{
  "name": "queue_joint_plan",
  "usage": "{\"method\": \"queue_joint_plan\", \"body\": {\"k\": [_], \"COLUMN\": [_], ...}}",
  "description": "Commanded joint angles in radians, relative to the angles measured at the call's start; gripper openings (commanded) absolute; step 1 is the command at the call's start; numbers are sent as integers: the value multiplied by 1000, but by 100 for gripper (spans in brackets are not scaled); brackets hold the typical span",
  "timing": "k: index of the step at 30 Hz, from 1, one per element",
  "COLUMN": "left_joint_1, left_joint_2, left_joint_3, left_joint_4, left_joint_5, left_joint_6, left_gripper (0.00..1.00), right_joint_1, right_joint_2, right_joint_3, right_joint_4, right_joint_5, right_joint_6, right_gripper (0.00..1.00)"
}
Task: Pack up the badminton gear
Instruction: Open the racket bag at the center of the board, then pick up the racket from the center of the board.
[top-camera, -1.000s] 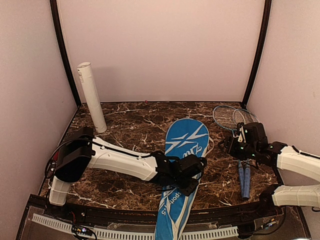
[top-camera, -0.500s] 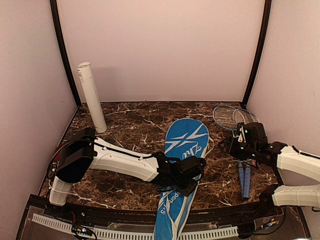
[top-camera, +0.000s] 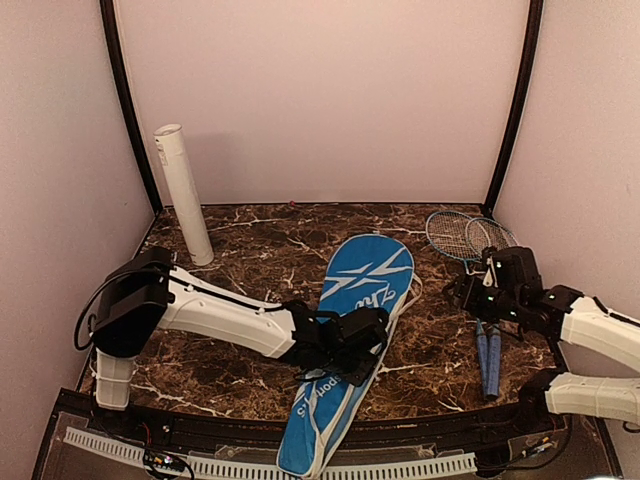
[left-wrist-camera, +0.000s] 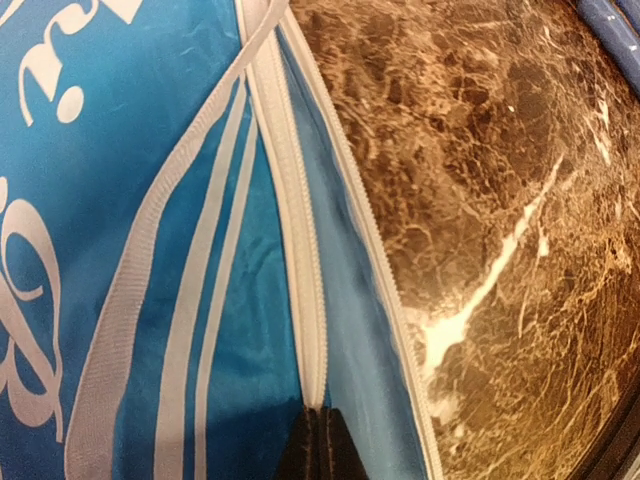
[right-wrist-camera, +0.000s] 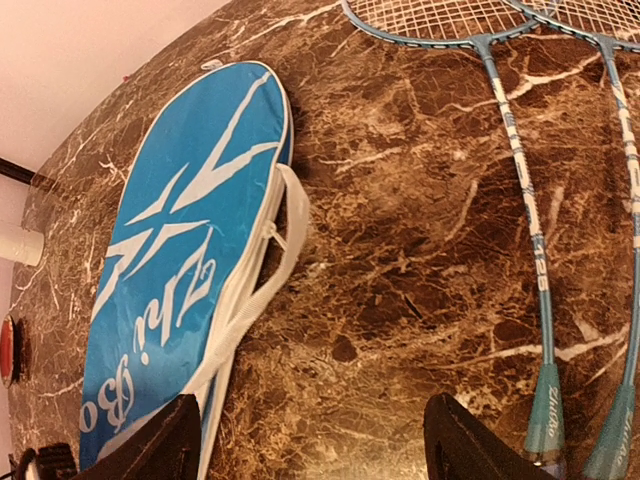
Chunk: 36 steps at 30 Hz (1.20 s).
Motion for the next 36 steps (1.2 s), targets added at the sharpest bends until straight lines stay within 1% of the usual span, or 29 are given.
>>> {"method": "queue_joint_plan", "body": {"k": [1,4,8,12,19,22,26,28,32,36], "left_joint_1": [29,54,74,84,89,93,100,102,105,110], "left_joint_2": [-138,-197,-262,-299,-341,-359,-372,-377,-389,-401], "left_joint_3": [-88,-145,-204,-221,-266,-286,-302,-312,-327,-334], "left_joint_4": [101,166,228,233,251,266,272,272,281,283], "left_joint_5": [-20,0,17,17,4,3,4,8,12,9], "left_joint_6": [-50,-65,-69,-61,-66,-66,-63,-62,-64,-64], "left_gripper": [0,0,0,0,0,0,0,0,0,0], "right_joint_1": [-6,-17,-76,-153,-311,-398,-499,-514,-526,-533], "right_joint_2": [-53,-83,-99,-80,-56,-47,8,52,149,208], "right_joint_3": [5,-3,-21,-18,-18,-44,-71,-73,-47,-36], "right_joint_4": [-126,-185,-212,-245,-234,-183,-58,-6,48,104], "right_joint_5": [60,99,86,94,92,45,-71,-111,-127,-141], "right_joint_6": [39,40,25,23,17,11,-26,-54,-100,-127], "right_gripper": [78,81,83,82,82,80,73,69,63,61]}}
